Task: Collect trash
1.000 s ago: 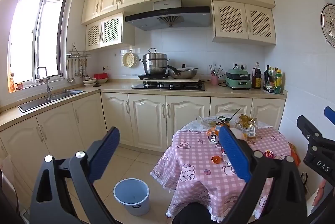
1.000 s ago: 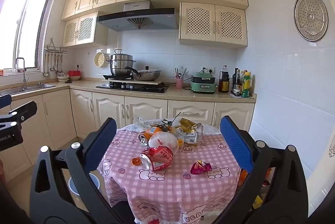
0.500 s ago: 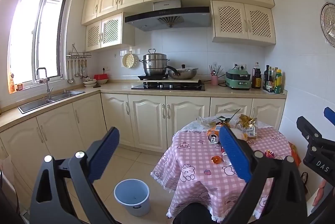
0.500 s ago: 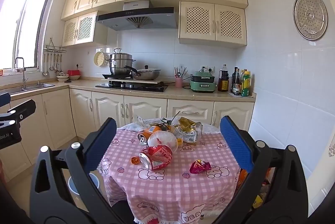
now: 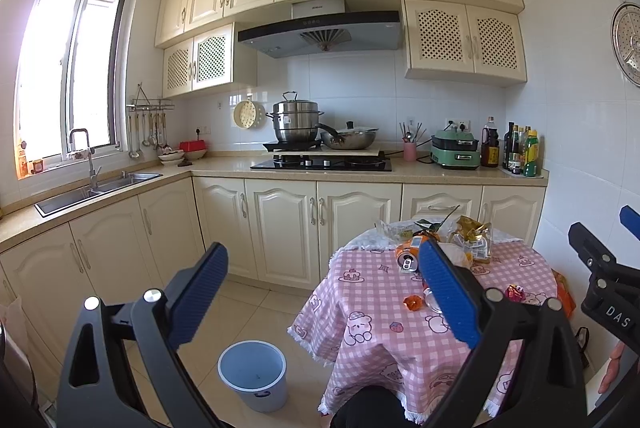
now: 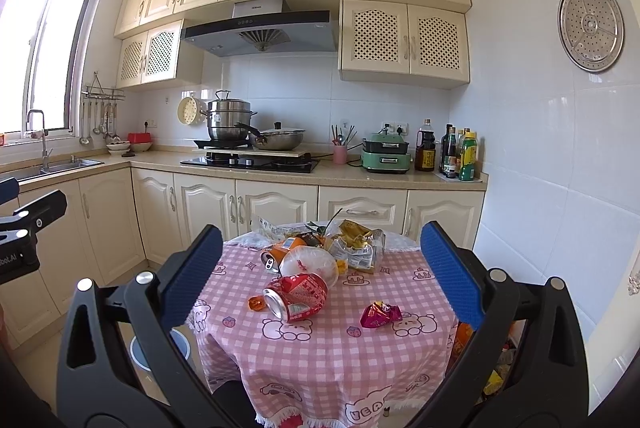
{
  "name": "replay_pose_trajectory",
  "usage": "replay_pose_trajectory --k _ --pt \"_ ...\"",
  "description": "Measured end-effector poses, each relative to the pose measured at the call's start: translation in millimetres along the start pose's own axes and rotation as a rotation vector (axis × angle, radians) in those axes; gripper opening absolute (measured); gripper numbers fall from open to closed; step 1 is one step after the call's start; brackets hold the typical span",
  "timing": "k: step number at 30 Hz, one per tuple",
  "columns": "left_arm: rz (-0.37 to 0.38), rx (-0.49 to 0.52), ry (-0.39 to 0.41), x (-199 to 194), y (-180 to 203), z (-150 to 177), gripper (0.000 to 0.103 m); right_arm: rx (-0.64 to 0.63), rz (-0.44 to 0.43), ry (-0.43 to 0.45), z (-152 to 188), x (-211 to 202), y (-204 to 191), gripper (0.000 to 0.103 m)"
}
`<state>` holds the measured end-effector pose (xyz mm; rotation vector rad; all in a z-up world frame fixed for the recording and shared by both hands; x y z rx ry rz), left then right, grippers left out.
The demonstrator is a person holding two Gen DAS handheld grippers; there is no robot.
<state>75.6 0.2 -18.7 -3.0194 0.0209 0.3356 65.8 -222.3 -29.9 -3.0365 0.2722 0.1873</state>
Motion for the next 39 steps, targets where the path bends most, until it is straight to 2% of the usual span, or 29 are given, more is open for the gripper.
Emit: replay_pose_trajectory --k 39 --pt "0.002 0.009 -0.011 8.4 4.7 7.7 0.094 0.009 0.0 -0.015 8.5 1.3 1.9 0.097"
Point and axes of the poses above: each gripper's, at about its wrist camera, not at the fingertips, and x roughly the way its jaws point, y to its right, z to its underside, the point moved 8 cm from there along x, roughly the way its jaws point, and after that the axes turned 4 degrees about x, right-handed, at the moved point
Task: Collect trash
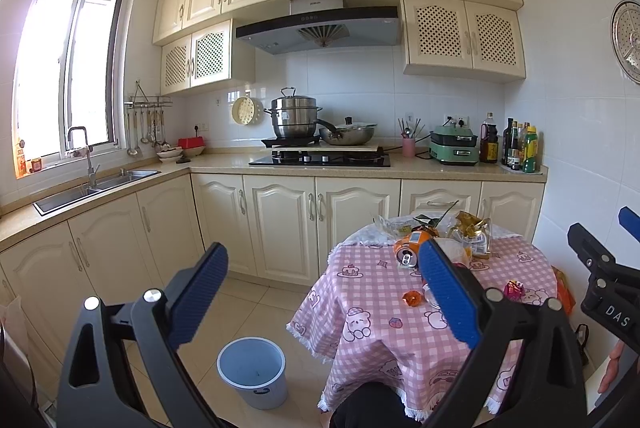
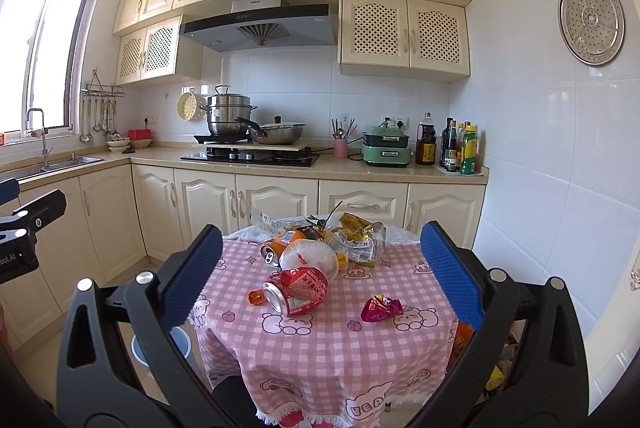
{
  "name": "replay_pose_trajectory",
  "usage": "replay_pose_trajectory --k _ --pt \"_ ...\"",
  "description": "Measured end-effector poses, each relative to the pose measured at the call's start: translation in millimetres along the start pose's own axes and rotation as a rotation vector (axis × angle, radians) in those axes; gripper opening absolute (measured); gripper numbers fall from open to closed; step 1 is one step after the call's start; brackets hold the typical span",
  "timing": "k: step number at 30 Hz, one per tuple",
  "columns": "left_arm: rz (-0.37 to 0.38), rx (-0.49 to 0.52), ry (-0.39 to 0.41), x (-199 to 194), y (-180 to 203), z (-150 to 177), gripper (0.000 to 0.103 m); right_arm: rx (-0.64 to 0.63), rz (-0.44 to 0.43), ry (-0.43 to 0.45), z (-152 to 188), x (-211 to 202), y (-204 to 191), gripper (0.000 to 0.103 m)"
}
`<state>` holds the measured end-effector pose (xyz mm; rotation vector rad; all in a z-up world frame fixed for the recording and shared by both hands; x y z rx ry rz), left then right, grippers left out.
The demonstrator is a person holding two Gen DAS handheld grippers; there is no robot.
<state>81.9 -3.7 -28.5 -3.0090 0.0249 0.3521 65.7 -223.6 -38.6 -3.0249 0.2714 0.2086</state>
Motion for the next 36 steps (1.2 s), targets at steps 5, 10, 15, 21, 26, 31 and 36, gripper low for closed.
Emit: replay_pose_trajectory --k 5,10,15,21,26,31,36 --pt "0.0 0.0 0.0 -0.1 -0.3 -0.1 0.094 0.0 0.0 -0.001 -0.2 0.2 0.0 0.097" --pt "-0.001 0.001 0.0 1.0 -0.3 0.3 0.094 0.0 -0.001 -0.003 1.1 1.1 -0.4 0.097" --pt "-0.001 0.0 0.0 0.9 -0.3 0.1 0.094 0.0 -0.001 -0.006 4.3 1.2 -1.9 0.097" --pt "0.001 0.0 -0.002 1.7 -0.7 0.4 0.094 0.001 -0.003 -0.008 5.2 4.1 -2.2 0.097" --pt "0.001 0.001 -0.002 1.6 -0.6 0.2 0.094 0.002 -0.007 -0.016 7.8 6.1 -4.8 0.097" --pt "0.001 0.002 -0.002 1.6 -0.5 0.6 0.094 0.002 -0.007 -0.018 7.7 5.1 -4.9 0.097" --pt "0.0 -0.001 -0.002 2.2 -1.4 0.8 0.094 0.002 -0.006 -0.018 8.5 4.8 -5.4 0.097"
Point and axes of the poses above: each gripper's, at about its wrist camera, not at the fingertips, and x roughly the way its jaws point, y to its right, z to its underside, the point moved 8 cm from there along x, roughly the way its jaws point, and after that the axes turned 4 degrees about x, right-handed, at the moved point
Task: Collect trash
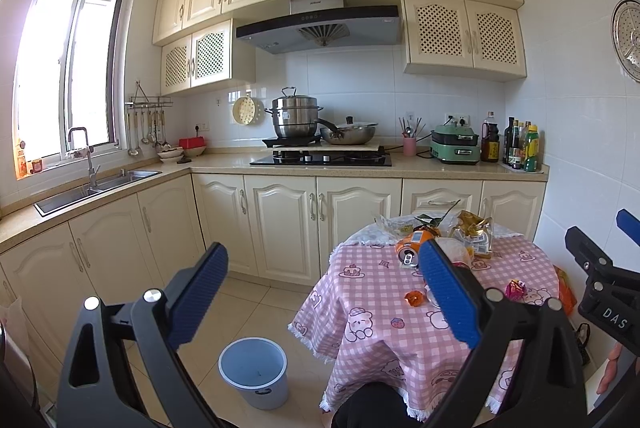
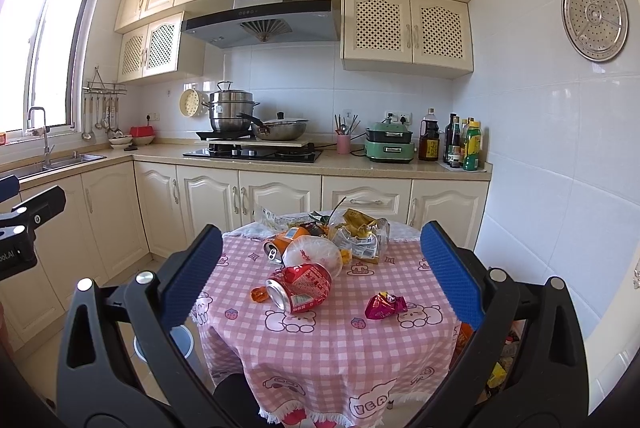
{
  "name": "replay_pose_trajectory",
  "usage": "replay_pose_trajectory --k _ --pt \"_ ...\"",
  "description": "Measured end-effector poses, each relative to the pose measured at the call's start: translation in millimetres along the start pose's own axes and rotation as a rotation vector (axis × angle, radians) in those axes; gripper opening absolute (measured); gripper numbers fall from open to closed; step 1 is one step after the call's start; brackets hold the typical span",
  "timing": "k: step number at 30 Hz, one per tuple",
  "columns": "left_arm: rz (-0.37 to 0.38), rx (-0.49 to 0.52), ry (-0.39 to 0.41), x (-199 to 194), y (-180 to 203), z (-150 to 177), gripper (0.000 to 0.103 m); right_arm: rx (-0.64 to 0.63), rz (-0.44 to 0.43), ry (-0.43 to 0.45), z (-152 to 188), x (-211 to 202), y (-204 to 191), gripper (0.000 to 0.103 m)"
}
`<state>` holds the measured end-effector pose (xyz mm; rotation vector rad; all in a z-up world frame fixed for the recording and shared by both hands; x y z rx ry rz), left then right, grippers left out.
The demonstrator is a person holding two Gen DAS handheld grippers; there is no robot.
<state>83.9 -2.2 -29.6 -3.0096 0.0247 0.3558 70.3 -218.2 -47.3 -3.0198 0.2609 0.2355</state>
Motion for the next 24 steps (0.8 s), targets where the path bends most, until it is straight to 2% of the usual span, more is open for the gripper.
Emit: replay_pose_trajectory --k 17,24 --pt "0.0 -0.003 -0.035 14.5 -1.9 11.0 0.094 0.021 0.0 -0.036 5.3 12.9 6.0 0.097" --pt "0.013 0.007 -0.123 59.9 5.3 30.2 0.094 0.076 0.021 -0.142 35.9 53.4 26.7 0.097"
Point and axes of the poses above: each gripper's, at about its wrist camera, not at the fingertips, and x roughly the way its jaws point, y to its right, z to its underside, the point moved 8 cm from there along x, roughly the way its jaws point, and after that the axes turned 4 degrees about x, right-handed, at the moved point
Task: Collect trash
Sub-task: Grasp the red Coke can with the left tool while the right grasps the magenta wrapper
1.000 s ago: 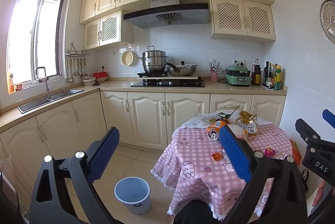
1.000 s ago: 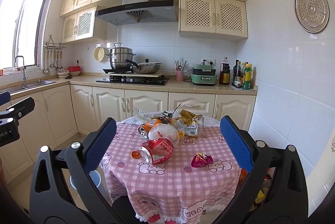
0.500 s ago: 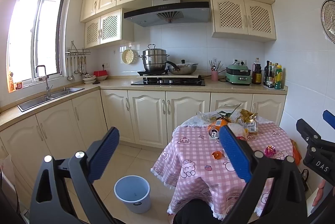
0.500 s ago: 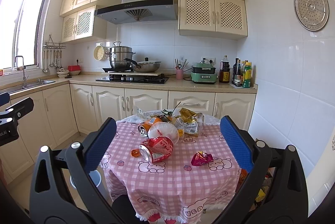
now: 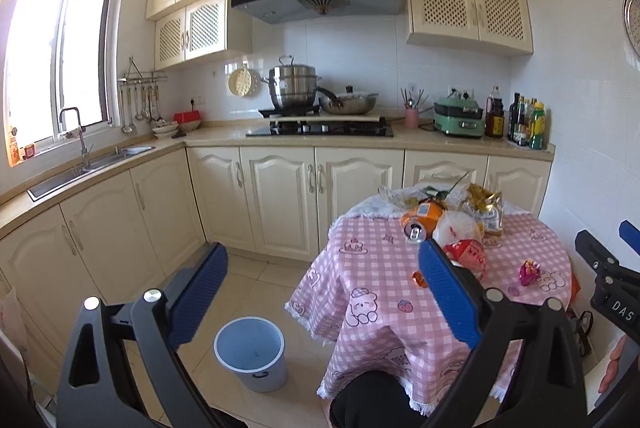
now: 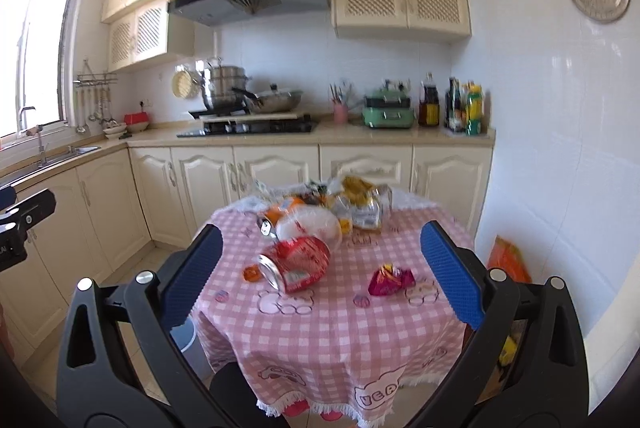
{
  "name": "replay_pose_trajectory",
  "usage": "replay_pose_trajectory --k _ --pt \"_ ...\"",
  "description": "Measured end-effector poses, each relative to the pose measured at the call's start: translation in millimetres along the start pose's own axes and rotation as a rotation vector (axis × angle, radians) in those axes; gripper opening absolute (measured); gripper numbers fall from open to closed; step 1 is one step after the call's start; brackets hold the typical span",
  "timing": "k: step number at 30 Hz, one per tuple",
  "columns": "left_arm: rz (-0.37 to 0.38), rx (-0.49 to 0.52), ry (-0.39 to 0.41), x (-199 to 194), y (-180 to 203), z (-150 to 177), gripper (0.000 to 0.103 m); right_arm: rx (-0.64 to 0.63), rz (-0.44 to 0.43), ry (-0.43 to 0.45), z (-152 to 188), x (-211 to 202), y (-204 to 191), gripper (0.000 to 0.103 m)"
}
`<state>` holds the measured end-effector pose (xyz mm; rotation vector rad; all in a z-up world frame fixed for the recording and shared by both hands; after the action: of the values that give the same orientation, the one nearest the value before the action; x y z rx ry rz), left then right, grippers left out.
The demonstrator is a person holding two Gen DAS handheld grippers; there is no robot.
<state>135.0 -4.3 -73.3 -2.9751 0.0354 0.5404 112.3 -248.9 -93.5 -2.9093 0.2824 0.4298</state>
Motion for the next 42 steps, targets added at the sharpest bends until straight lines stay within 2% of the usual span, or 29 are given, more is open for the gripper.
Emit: replay_pose_trajectory --k 2,6,11,13,18,25,29,32,33,35,37,42 --pt "0.006 0.006 -0.037 17.7 3.6 6.5 0.094 0.014 0.016 -0.034 8.8 15.8 7.8 0.097" --pt "0.077 0.019 -0.135 61.1 21.9 21.8 0.094 0.037 0.036 -0.096 25.8 44.7 20.7 0.097" --pt "0.235 0.022 -0.265 114.3 61.0 39.4 0.094 0.09 0.077 -0.184 46.1 86.7 48.0 0.097" --pt "0.324 0.014 -0.323 137.3 83.8 45.8 0.094 0.109 0.099 -0.21 53.0 100.5 60.2 0.097" --pt "0.435 0.01 -0.392 179.5 125.9 48.8 0.094 0.151 0.148 -0.275 72.8 130.4 86.8 0.097" --pt "0.546 0.018 -0.504 238.8 175.0 53.1 0.094 0.195 0.147 -0.319 85.7 160.3 104.3 0.097" --pt "0.562 0.04 -0.53 266.7 191.4 50.5 0.094 0.214 0.137 -0.329 87.0 171.4 107.3 0.097" --pt "0.6 0.044 -0.58 285.2 201.4 55.8 0.093 0.222 0.121 -0.342 89.4 180.8 103.3 0.097" --pt "0.612 0.042 -0.595 290.8 204.0 58.3 0.091 0.221 0.118 -0.346 90.3 183.5 102.7 0.097" --pt "0.621 0.04 -0.621 298.8 207.0 63.1 0.081 0.222 0.124 -0.355 93.0 189.3 103.5 0.097" --pt "0.672 0.007 -0.638 301.4 209.4 63.9 0.076 0.229 0.13 -0.368 95.8 195.1 106.4 0.097" --pt "0.737 0.025 -0.642 295.1 215.6 59.3 0.053 0.226 0.148 -0.381 96.4 203.5 110.8 0.097"
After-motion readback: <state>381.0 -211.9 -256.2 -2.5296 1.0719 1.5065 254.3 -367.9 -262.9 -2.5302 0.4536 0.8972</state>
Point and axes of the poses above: each gripper's, at about its wrist camera, not at the fingertips, and x roughly the way its jaws point, y to its right, z to its underside, the point moved 8 cm from there along x, roughly the way its jaws point, and after that the axes turned 4 degrees about x, right-handed, at the moved point
